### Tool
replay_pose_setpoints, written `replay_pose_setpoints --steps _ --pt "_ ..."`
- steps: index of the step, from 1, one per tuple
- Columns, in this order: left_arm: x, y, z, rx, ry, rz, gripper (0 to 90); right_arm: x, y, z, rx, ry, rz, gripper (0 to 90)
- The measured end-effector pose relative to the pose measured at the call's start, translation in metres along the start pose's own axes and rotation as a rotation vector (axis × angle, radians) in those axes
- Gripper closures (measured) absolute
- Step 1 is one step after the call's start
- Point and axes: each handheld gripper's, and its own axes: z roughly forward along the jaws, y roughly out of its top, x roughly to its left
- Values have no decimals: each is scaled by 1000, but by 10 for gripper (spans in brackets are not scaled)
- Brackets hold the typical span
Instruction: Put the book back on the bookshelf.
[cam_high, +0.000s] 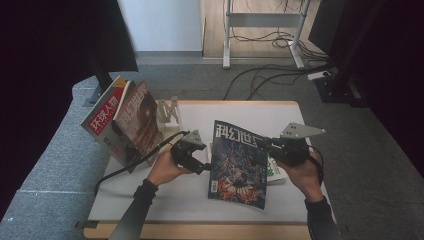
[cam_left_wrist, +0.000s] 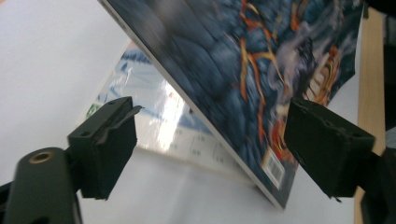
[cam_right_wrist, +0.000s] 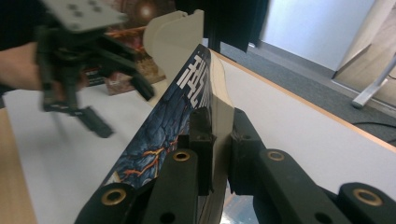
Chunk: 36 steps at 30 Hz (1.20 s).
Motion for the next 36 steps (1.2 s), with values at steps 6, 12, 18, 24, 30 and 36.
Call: replay_pose_setpoints --steps 6,12,18,24,30,36 --pt "5 10 17 -15 -46 8 269 8 4 -10 -9 38 -22 811" --pt "-2 13 26 24 -113 80 465 8 4 -14 -17 65 -27 810" --pt "0 15 12 11 -201 50 671 8 6 -16 -29 85 -22 811" --pt "-15 25 -15 -7 -119 138 711 12 20 -21 -53 93 -32 810" --pt "-23 38 -42 -73 -26 173 750 10 38 -28 -83 68 -44 807" --pt "-24 29 -44 -123 107 194 819 2 44 -22 -84 14 -49 792"
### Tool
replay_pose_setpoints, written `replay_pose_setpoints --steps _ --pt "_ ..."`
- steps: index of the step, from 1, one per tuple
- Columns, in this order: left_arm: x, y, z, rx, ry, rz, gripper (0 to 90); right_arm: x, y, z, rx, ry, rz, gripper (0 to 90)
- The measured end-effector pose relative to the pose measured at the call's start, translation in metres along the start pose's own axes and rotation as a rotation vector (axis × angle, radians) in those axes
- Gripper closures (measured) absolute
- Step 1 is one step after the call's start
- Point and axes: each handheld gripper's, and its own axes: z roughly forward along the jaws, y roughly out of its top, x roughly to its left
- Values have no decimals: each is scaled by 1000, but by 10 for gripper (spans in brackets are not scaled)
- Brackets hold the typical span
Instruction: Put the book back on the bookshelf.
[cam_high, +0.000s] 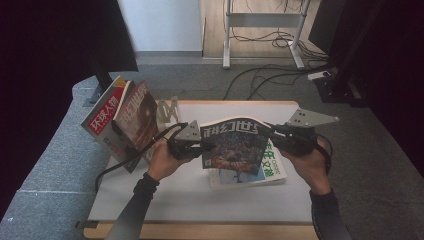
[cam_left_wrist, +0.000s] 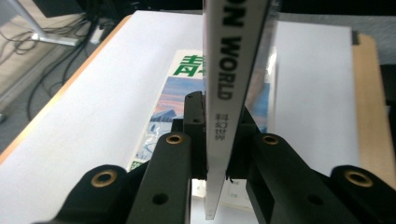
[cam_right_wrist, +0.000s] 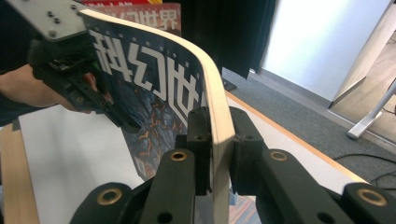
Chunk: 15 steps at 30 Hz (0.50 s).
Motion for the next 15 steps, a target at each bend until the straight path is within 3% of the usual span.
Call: replay_pose_setpoints --steps 2,5,8,15 --pt "-1 -5 5 21 -7 4 817 -1 -4 6 15 -13 -3 794" --pt "-1 -12 13 49 -53 5 804 -2 -11 13 43 -19 0 796" --pt "-1 -16 13 25 -70 -12 808 -4 -17 14 34 -8 16 793" --pt "-2 -17 12 36 -85 -35 821 -3 -17 12 39 -10 -3 748"
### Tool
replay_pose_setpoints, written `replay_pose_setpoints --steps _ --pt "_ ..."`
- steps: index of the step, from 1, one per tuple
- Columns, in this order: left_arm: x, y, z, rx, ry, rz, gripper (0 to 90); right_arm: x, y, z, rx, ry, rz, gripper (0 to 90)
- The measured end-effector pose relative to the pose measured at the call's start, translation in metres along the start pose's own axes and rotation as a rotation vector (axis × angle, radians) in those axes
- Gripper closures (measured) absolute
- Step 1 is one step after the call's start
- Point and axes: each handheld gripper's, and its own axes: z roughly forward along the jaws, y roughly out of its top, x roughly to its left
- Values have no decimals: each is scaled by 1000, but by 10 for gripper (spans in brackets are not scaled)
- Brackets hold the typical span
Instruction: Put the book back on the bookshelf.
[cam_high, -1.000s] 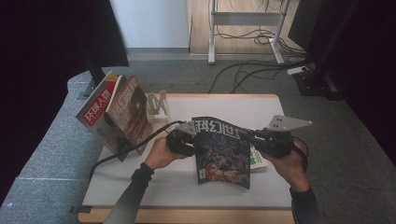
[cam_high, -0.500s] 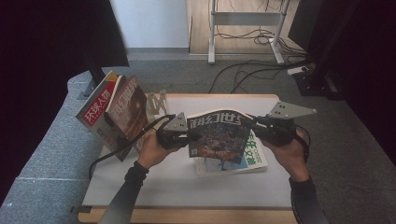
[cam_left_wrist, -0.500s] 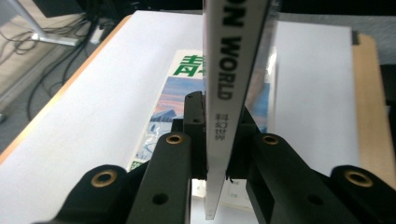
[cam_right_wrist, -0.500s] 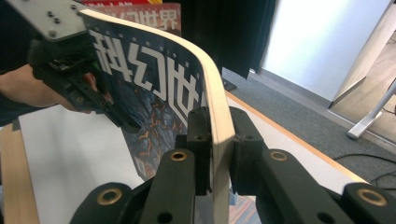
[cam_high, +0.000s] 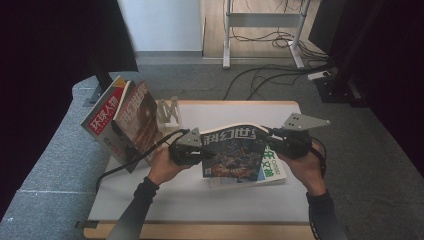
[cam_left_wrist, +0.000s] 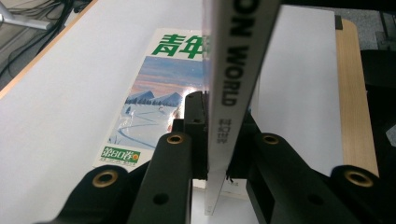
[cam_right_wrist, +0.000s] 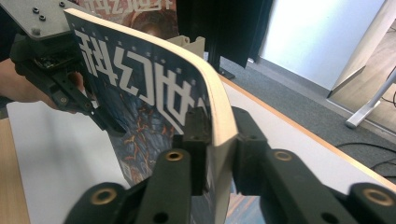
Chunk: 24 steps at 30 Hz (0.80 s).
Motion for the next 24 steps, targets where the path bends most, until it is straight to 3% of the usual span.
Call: replay_pose_setpoints --steps 3,9,13,20,24 --pt "-1 -1 0 -2 -3 -24 823 -1 -2 -2 -4 0 7 693" --pt "-3 -2 -2 -1 -14 -29 823 -7 -18 -9 40 -63 16 559" --pt "-3 -5 -5 -4 -13 -45 823 -10 -41 -14 80 -88 49 441" --pt "-4 -10 -11 -2 -1 -70 823 -18 -100 -14 174 -169 113 217" --pt "-5 -13 -14 -14 18 -96 824 -21 -127 -10 211 -180 149 131"
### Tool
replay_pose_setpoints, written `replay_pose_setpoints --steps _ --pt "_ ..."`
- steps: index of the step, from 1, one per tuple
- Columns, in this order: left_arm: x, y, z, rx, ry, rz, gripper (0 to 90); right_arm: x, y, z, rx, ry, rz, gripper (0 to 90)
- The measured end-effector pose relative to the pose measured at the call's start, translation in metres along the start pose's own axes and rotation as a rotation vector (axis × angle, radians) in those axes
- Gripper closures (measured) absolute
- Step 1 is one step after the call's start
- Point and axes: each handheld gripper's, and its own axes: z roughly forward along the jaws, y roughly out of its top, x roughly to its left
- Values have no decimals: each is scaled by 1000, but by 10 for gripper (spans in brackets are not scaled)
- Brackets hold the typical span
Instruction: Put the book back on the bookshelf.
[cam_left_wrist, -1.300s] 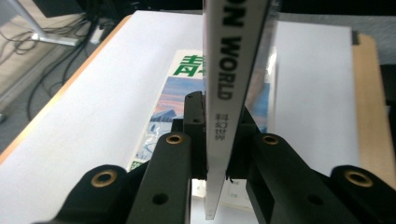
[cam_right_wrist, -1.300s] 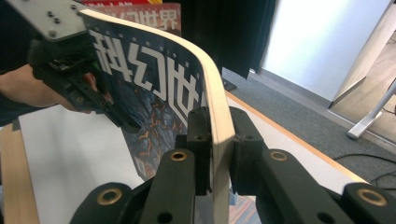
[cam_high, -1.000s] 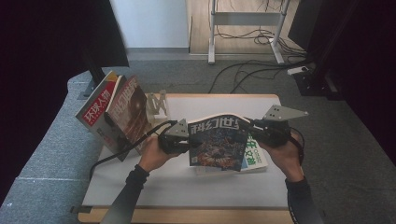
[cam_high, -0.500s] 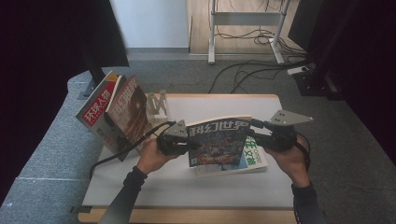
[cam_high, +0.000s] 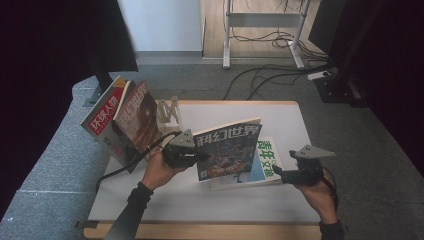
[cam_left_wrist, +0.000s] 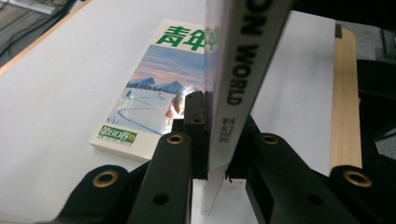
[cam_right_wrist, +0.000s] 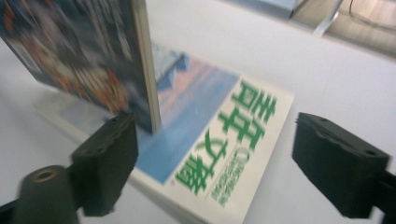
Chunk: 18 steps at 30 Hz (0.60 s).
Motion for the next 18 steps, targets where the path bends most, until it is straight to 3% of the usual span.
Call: replay_pose_setpoints --steps 3,8,12,18 --pt "0 -4 -3 -18 17 -26 825 -2 -18 9 40 13 21 92" --pt "2 -11 -13 -33 49 -63 827 -5 -46 18 89 -23 45 0" --pt "3 -17 -23 -41 75 -90 827 -8 -64 21 140 -45 47 0" --pt "3 -26 -42 -56 125 -132 828 -11 -80 27 165 -52 71 0"
